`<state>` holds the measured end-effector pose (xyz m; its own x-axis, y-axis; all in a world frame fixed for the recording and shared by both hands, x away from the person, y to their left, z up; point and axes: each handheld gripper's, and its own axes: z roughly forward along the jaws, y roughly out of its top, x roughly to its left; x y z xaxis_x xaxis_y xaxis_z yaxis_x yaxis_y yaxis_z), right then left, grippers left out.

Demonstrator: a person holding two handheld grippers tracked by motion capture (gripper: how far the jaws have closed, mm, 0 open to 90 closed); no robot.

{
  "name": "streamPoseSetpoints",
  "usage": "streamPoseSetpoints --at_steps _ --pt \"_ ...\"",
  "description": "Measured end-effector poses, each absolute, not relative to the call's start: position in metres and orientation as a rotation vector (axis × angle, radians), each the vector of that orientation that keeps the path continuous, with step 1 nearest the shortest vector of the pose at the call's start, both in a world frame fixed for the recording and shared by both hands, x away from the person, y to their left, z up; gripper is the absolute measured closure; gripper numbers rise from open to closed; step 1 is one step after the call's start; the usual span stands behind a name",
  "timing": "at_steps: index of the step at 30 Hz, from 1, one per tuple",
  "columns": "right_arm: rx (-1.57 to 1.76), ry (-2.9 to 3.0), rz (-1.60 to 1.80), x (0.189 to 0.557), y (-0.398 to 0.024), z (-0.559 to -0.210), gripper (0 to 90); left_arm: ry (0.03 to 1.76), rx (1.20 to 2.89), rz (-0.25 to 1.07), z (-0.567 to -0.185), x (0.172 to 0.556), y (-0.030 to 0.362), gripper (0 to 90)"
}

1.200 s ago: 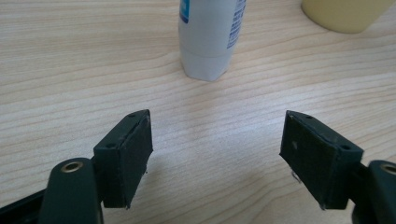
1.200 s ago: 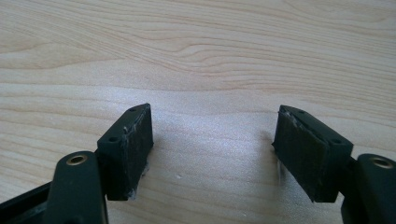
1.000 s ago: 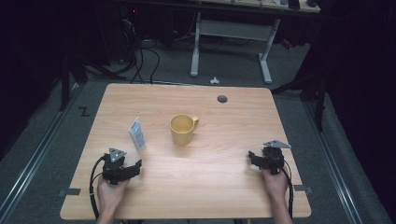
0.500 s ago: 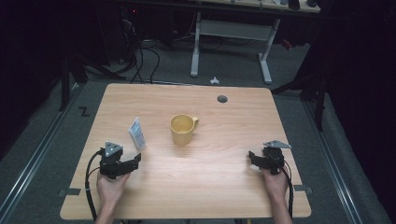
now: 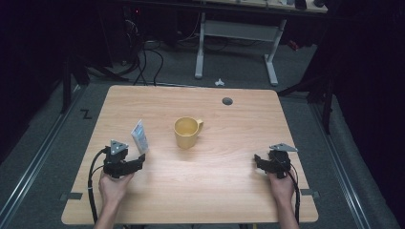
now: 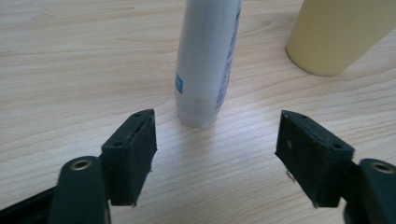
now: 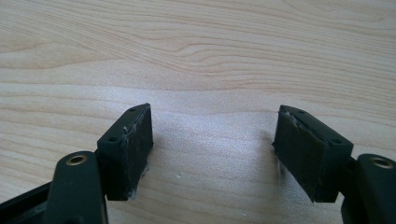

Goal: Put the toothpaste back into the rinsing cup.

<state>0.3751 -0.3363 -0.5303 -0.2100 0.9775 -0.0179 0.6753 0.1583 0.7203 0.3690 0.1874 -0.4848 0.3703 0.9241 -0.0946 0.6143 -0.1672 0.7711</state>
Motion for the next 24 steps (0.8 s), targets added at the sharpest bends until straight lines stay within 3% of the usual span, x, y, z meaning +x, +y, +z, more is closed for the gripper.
streamPoseSetpoints --at_steps 24 --pt "1.565 1.953 0.814 0.375 -0.336 -0.530 28.4 1.381 1.833 0.559 -0.472 0.396 0.180 35.3"
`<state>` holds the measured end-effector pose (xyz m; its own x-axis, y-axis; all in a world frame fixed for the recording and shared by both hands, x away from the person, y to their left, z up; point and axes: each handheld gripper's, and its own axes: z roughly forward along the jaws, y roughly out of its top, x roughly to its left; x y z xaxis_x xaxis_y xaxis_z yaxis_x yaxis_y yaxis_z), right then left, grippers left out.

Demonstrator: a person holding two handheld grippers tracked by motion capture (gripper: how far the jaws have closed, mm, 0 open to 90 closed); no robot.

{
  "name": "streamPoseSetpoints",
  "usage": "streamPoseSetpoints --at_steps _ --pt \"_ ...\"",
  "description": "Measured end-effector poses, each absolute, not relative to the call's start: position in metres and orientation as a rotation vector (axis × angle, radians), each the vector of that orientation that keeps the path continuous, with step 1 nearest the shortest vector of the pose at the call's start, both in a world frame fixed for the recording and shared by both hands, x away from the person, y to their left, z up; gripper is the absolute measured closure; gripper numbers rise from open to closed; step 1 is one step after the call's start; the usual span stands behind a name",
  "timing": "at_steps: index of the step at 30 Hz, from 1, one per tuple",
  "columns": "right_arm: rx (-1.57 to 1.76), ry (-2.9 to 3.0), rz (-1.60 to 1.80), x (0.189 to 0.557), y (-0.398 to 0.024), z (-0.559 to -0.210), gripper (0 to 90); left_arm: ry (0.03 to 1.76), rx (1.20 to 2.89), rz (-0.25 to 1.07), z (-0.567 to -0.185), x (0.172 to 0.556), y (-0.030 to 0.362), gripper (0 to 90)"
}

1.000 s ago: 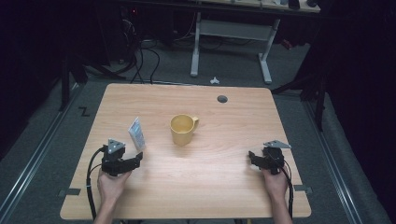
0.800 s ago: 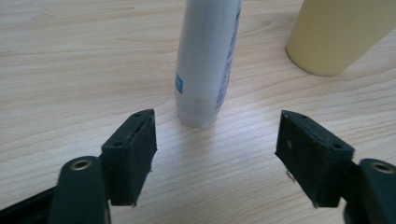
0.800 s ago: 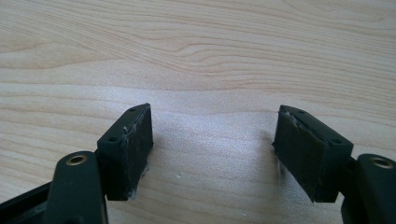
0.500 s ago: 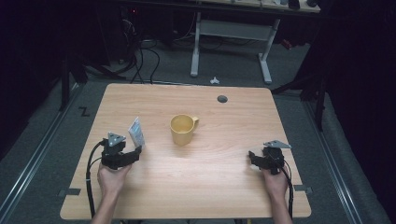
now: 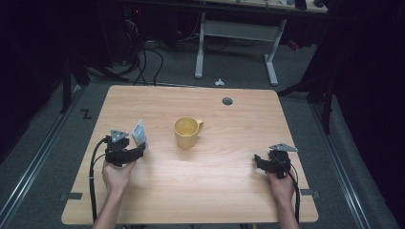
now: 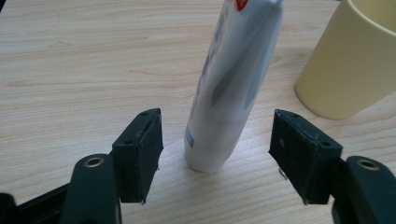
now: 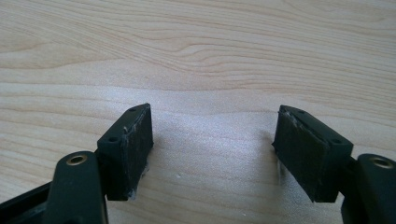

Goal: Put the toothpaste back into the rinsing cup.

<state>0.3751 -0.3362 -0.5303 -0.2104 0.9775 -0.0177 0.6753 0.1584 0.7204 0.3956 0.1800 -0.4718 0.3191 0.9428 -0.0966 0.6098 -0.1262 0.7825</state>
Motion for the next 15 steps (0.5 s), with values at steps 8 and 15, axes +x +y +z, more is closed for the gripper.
streamPoseSetpoints --at_steps 8,15 --pt "1.565 1.953 0.814 0.375 -0.336 -0.530 28.4 1.374 1.841 0.572 -0.469 0.403 0.176 37.4" --pt "1.564 1.953 0.814 0.375 -0.336 -0.530 28.3 1.387 1.840 0.566 -0.473 0.412 0.173 40.2"
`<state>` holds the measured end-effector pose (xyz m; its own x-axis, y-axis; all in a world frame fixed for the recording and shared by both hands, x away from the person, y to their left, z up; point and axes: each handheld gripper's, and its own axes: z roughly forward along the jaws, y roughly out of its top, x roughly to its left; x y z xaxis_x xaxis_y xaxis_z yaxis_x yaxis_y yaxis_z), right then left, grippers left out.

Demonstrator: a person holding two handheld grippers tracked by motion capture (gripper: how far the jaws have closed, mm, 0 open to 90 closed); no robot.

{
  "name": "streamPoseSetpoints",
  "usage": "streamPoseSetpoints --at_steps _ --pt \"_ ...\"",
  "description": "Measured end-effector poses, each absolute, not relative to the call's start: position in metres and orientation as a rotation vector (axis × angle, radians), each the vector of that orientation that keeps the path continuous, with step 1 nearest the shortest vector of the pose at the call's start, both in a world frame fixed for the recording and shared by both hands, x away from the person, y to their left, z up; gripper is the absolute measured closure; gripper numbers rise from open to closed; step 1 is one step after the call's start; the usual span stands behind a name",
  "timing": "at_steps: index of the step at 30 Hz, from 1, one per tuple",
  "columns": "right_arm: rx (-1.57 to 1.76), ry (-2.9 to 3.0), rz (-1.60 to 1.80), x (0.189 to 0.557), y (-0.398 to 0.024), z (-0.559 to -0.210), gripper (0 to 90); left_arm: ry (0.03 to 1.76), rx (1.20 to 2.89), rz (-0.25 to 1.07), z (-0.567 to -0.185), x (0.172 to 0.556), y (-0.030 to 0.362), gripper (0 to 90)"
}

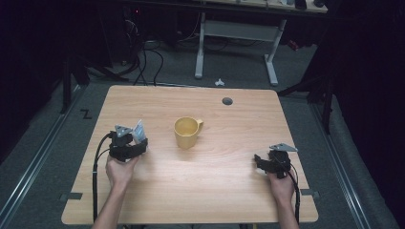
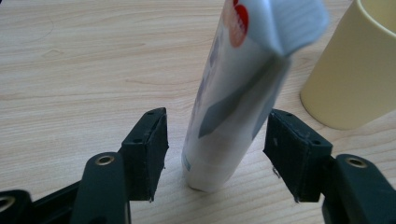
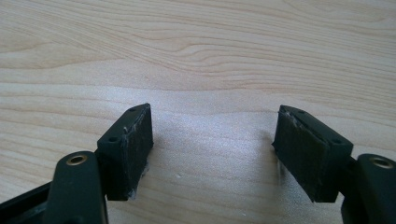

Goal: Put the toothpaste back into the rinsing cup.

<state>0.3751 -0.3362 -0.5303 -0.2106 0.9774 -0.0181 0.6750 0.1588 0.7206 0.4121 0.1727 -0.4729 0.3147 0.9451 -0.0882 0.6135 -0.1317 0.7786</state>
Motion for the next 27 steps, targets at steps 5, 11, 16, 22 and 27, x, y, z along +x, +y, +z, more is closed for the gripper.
streamPoseSetpoints --at_steps 5,11,16,22,27 --pt "1.563 1.953 0.814 0.375 -0.336 -0.530 28.3 1.388 1.835 0.578 -0.475 0.417 0.171 44.6" --pt "1.563 1.954 0.814 0.375 -0.336 -0.530 28.4 1.402 1.825 0.583 -0.477 0.422 0.170 48.5" --pt "1.563 1.953 0.814 0.375 -0.336 -0.530 28.3 1.402 1.827 0.567 -0.478 0.424 0.169 52.4" --pt "1.565 1.953 0.815 0.375 -0.336 -0.530 28.3 1.390 1.837 0.564 -0.478 0.425 0.167 57.4" --pt "1.565 1.953 0.815 0.375 -0.336 -0.530 28.3 1.384 1.843 0.563 -0.478 0.426 0.168 59.1"
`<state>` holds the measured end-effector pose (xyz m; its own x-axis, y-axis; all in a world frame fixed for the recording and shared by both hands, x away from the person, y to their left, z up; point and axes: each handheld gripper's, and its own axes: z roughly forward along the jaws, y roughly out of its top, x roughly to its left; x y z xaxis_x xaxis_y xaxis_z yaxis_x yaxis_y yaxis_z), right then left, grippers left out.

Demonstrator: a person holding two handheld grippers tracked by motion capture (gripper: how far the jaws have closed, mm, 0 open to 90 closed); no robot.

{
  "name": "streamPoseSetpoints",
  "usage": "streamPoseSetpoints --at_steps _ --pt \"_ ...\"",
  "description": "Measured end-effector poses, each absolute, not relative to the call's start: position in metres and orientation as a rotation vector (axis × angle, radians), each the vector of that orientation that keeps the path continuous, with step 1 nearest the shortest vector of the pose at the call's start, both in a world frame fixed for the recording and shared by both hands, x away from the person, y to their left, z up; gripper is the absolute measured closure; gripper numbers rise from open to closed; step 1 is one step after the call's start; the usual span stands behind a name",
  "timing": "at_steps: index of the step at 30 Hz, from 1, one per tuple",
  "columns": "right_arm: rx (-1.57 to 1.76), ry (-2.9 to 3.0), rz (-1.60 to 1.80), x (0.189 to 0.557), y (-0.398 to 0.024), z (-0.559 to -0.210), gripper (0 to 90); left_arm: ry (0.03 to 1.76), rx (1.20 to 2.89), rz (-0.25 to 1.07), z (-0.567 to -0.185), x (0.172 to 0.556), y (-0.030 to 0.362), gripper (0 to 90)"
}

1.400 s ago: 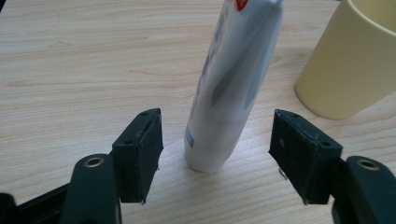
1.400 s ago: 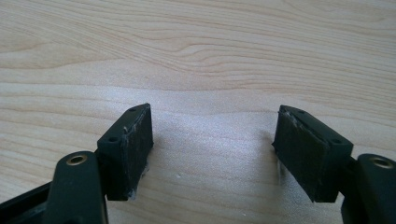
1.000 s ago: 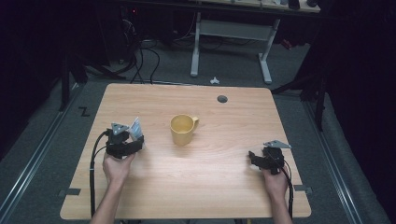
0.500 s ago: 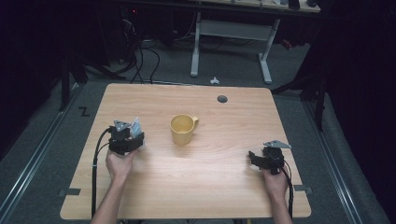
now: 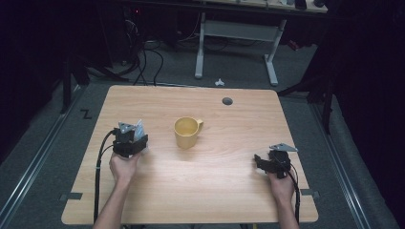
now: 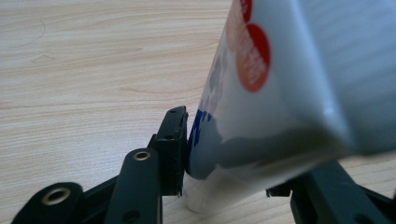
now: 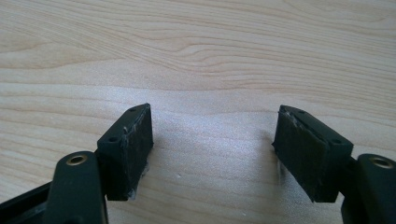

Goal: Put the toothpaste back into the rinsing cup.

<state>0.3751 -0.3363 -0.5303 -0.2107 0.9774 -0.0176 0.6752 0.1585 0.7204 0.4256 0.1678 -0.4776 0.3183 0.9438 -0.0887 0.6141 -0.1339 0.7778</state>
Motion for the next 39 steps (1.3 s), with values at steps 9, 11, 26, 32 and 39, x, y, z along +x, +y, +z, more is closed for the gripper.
streamPoseSetpoints --at_steps 9,11,26,32,39 --pt "1.564 1.954 0.815 0.375 -0.336 -0.530 28.3 1.365 1.855 0.579 -0.477 0.426 0.169 63.7" --pt "1.564 1.954 0.815 0.375 -0.336 -0.530 28.4 1.365 1.856 0.575 -0.476 0.427 0.170 64.2" --pt "1.564 1.954 0.815 0.375 -0.336 -0.530 28.3 1.319 1.861 0.562 -0.472 0.422 0.169 65.6" --pt "1.564 1.953 0.814 0.375 -0.336 -0.530 28.3 1.307 1.867 0.551 -0.470 0.420 0.171 65.8" --pt "1.564 1.953 0.814 0.375 -0.336 -0.530 28.3 1.283 1.867 0.528 -0.466 0.416 0.169 65.8"
